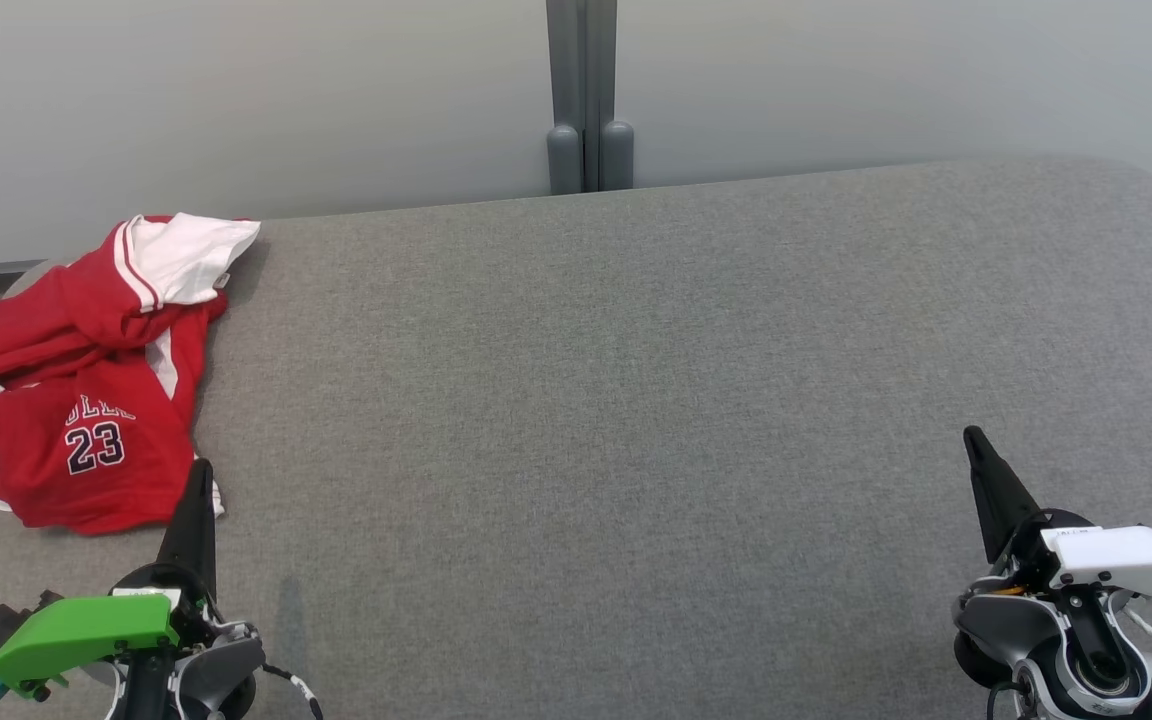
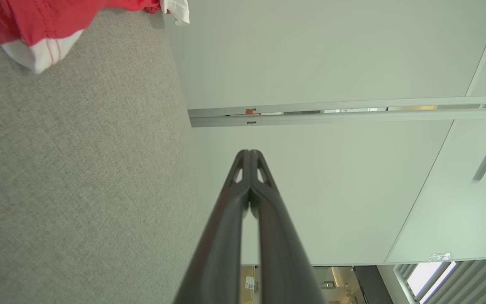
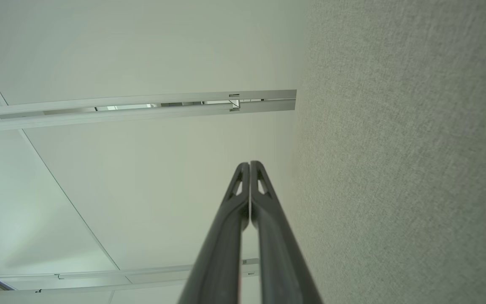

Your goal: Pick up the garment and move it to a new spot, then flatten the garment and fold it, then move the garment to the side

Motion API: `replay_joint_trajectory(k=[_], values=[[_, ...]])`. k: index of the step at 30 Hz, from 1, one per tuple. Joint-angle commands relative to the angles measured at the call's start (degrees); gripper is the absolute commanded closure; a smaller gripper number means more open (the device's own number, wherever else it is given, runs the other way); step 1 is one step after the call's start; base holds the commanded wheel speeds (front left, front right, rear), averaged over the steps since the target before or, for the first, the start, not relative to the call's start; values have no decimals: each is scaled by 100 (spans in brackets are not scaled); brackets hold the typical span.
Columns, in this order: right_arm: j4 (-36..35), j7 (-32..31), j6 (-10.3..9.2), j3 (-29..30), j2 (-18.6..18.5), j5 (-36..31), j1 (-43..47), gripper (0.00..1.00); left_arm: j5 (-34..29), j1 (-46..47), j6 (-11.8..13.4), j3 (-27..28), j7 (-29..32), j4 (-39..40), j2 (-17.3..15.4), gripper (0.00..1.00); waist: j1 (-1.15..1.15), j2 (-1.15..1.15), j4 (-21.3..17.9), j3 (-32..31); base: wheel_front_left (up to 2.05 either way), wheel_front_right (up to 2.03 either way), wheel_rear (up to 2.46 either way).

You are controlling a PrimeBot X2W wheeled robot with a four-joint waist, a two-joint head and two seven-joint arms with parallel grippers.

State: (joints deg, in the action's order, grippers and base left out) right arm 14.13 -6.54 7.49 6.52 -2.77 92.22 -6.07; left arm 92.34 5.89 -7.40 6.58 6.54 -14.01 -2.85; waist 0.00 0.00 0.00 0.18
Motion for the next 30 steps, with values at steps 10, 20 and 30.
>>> replay_joint_trajectory(k=[10, 20, 30], values=[[-27, -12, 0, 6, -22, 40, -34, 100, 15, 67, -30, 8, 13, 9, -5, 100, 0, 0, 0, 0, 0, 0, 0], [-27, -12, 0, 6, -22, 40, -34, 100, 15, 67, -30, 8, 13, 9, -5, 100, 0, 0, 0, 0, 0, 0, 0], [-27, -12, 0, 6, -22, 40, -34, 100, 15, 68, -30, 8, 13, 9, -5, 100, 0, 0, 0, 0, 0, 0, 0]])
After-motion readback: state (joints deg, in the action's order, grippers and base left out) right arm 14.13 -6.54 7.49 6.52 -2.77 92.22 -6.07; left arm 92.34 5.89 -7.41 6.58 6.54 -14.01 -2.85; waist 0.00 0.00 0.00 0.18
